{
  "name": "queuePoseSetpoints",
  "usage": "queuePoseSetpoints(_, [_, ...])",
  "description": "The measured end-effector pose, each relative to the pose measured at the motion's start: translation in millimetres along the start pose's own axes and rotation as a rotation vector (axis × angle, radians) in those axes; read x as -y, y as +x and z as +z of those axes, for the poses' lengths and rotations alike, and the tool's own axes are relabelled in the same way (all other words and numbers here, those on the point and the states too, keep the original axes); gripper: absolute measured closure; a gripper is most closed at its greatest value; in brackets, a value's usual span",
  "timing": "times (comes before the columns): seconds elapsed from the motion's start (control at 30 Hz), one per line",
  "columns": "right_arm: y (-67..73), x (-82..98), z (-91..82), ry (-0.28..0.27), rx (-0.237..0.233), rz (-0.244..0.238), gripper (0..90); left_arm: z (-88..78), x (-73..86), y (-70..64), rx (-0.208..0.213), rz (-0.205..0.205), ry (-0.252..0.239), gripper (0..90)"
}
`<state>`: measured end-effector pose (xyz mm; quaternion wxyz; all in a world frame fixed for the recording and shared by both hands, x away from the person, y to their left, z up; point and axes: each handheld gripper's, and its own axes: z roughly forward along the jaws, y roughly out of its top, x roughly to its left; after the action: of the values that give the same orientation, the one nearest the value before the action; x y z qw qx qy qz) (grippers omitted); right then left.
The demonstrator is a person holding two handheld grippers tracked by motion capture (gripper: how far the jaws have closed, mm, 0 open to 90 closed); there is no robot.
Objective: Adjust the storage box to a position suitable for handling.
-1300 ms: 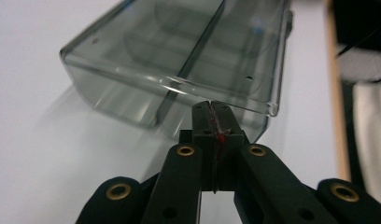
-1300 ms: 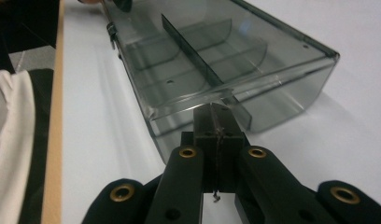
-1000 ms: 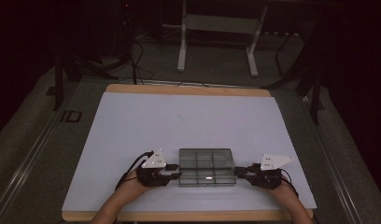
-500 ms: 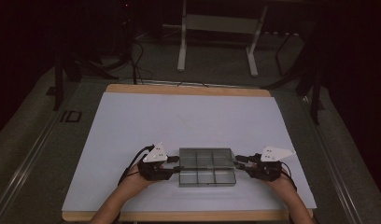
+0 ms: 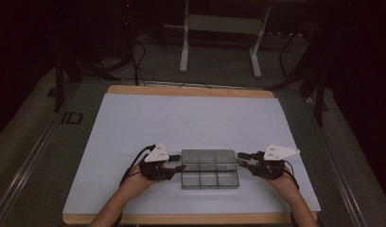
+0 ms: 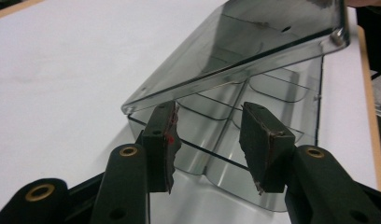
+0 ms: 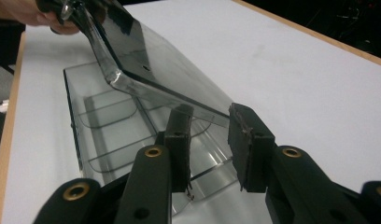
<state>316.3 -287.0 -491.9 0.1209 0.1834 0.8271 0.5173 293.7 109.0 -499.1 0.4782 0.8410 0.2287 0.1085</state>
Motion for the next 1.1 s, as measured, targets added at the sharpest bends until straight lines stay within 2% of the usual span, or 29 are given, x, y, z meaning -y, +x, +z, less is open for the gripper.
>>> queuePoseSetpoints(0.23, [-2.3,-2.4,0.4,-0.010,0.005,-0.004,70.8,0.0,-2.8,1.5,-0.017,0.009,-0.026,57.5])
queuePoseSetpoints(0.53, [-5.3,-9.4,1.2,-0.036,0.035,-0.013,74.0,-1.5,-9.4,4.5,-0.058,0.030,-0.071,65.3])
queuePoseSetpoints(0.87, [-9.6,-13.1,3.5,-0.052,0.066,-0.010,77.5,1.4,-12.9,8.3,-0.104,0.024,-0.108,71.8])
queuePoseSetpoints(1.1, [-11.8,-14.8,5.9,-0.055,0.096,-0.007,80.2,5.4,-14.5,11.1,-0.152,0.014,-0.120,77.6])
